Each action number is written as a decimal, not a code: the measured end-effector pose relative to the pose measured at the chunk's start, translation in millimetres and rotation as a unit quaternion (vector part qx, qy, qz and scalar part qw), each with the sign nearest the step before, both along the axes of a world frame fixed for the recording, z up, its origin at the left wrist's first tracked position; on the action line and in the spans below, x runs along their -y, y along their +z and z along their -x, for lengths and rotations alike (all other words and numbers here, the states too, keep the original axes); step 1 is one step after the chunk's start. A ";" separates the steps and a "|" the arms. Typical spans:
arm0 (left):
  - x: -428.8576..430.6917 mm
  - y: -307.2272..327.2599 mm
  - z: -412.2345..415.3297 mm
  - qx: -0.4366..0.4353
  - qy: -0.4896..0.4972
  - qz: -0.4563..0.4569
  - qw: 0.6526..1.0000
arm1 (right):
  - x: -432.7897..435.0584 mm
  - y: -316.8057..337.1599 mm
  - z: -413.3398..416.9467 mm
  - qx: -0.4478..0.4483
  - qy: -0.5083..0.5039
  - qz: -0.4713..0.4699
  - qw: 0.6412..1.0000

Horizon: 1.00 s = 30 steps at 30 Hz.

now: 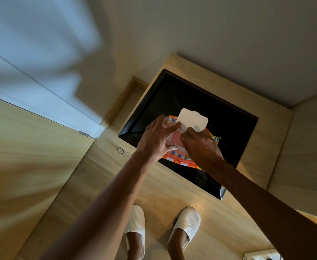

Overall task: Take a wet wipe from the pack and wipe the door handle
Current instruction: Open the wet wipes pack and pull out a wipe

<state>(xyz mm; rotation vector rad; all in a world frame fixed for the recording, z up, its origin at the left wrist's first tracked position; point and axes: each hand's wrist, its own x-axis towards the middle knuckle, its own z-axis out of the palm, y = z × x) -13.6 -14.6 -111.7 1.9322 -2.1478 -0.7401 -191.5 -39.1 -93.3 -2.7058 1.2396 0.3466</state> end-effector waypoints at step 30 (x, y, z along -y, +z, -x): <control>9.4 14.7 7.6 0.002 0.024 -0.056 0.998 | -4.0 -16.9 9.9 0.115 -0.031 0.041 0.992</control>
